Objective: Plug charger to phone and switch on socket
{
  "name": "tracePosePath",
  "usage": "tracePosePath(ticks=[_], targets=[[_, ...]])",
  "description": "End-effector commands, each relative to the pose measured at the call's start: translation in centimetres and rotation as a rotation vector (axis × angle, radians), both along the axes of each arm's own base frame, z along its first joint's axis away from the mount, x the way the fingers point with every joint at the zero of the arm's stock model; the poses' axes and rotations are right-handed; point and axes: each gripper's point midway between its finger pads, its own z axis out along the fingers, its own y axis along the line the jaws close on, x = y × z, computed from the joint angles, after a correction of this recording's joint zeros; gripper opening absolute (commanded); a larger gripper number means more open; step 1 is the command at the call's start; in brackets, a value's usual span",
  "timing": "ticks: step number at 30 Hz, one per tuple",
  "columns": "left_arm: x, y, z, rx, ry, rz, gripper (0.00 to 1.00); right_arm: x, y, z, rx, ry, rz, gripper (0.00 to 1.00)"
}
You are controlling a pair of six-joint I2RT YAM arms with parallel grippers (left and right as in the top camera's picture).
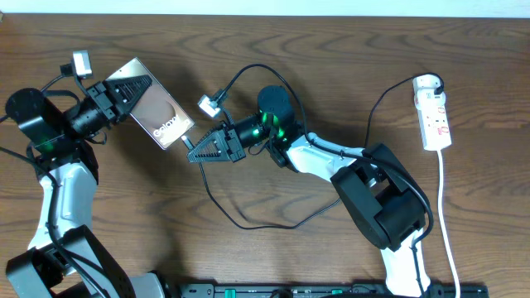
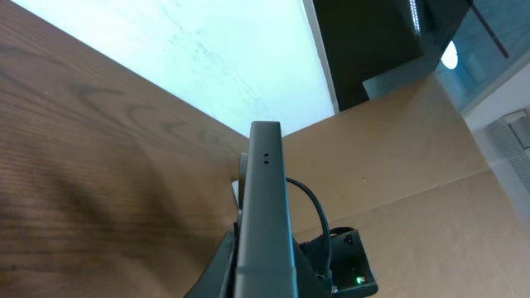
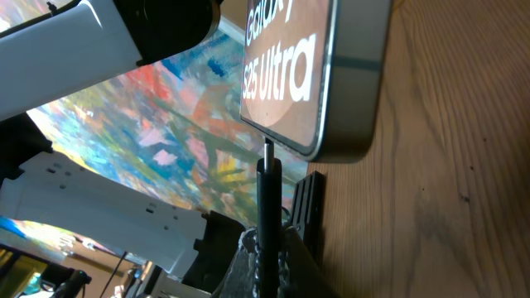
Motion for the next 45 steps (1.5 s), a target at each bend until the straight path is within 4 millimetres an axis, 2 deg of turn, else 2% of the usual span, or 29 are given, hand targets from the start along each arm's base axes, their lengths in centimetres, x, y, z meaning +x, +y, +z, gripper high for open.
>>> tracePosePath(ticks=[1,12,20,30,38,45], targets=[[-0.1,0.1,0.6,-0.005,-0.001,0.007,0.07,0.0,0.1,1.0,0.014,-0.013,-0.004,0.01],[0.0,-0.1,0.6,-0.013,0.009,0.005,0.07,0.1,0.2,1.1,0.014,-0.012,-0.011,0.01],[0.0,-1.8,0.6,0.008,-0.018,-0.038,0.07,0.0,0.2,1.0,0.014,-0.012,-0.008,0.01],[-0.1,-1.8,0.6,0.01,-0.022,-0.045,0.08,0.2,0.1,1.1,0.014,-0.012,-0.01,0.01],[-0.2,-0.7,0.6,0.011,-0.023,-0.021,0.08,1.2,-0.8,1.0,0.012,-0.012,-0.025,0.01],[-0.4,-0.8,0.6,0.01,-0.024,-0.035,0.08,0.8,-0.5,1.0,0.013,-0.013,-0.017,0.01]])
